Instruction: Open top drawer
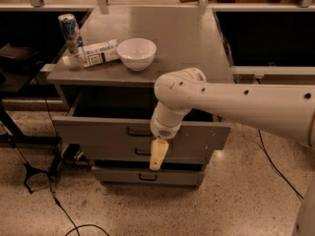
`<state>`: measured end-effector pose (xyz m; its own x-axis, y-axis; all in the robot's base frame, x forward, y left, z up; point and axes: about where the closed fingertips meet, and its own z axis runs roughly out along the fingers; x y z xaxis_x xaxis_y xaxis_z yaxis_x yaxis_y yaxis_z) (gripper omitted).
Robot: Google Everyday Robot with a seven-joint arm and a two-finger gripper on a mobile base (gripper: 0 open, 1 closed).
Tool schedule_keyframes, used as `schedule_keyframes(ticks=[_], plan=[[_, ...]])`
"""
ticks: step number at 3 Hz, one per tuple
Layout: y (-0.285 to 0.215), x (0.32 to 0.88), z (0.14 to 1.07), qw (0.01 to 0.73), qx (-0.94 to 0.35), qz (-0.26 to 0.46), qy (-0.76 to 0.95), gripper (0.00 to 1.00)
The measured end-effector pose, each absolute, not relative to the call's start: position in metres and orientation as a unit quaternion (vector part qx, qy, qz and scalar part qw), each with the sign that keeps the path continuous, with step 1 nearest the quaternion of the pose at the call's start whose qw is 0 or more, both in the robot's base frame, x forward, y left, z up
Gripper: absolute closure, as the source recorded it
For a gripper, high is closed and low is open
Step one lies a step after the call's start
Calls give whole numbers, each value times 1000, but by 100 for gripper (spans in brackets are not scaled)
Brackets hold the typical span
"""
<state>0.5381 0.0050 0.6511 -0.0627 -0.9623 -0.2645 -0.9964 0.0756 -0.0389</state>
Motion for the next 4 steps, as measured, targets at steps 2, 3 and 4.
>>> schedule_keyframes(ticks=[2,3,4], plan=[[-24,505,664,87,-709,65,696,0],[-37,482,666,57,-726,68,682,0],[-47,458,661,10,-745,75,663,0]])
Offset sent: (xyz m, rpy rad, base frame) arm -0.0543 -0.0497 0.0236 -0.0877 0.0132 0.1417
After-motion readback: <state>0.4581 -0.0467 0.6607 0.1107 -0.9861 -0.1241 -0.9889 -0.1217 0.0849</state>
